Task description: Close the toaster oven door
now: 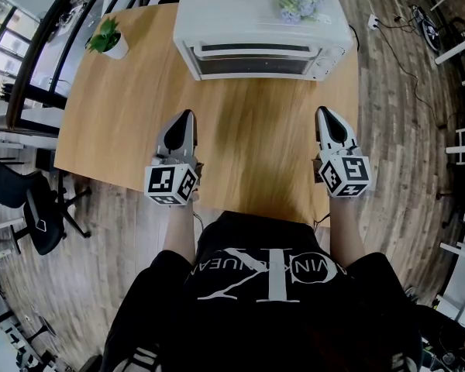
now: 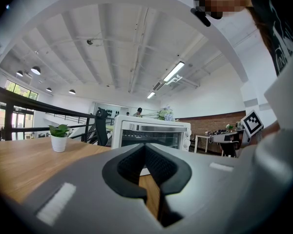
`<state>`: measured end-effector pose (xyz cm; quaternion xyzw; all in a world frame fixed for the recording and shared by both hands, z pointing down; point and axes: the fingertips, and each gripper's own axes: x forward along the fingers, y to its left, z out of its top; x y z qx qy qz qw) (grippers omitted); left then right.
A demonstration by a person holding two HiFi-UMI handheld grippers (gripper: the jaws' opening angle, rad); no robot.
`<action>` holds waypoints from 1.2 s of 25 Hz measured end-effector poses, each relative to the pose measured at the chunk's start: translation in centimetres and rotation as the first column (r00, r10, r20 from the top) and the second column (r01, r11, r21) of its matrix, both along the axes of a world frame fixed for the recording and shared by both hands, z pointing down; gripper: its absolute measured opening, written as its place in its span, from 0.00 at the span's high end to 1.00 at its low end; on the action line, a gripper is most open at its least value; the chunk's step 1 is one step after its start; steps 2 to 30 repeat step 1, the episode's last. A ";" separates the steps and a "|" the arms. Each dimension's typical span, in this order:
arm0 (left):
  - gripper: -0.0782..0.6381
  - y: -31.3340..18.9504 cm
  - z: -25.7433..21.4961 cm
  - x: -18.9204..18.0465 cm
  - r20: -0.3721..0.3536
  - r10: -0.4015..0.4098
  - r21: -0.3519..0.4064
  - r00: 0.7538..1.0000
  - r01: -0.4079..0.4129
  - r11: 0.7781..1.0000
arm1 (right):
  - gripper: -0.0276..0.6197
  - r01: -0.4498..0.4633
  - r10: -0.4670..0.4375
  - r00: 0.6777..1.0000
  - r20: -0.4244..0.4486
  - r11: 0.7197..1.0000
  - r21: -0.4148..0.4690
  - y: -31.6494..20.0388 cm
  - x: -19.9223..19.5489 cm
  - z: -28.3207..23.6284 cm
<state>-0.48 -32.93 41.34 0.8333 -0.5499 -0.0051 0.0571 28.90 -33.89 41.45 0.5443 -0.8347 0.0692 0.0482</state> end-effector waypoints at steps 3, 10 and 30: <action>0.88 0.0 0.0 0.0 0.000 0.000 0.000 1.000 0.000 1.000 | 0.93 0.001 -0.001 1.000 -0.001 1.000 0.000 0.0 0.0 0.0; 0.88 0.0 0.0 0.0 0.000 0.000 0.000 1.000 0.000 1.000 | 0.93 0.001 -0.001 1.000 -0.001 1.000 0.000 0.0 0.0 0.0; 0.88 0.0 0.0 0.0 0.000 0.000 0.000 1.000 0.000 1.000 | 0.93 0.001 -0.001 1.000 -0.001 1.000 0.000 0.0 0.0 0.0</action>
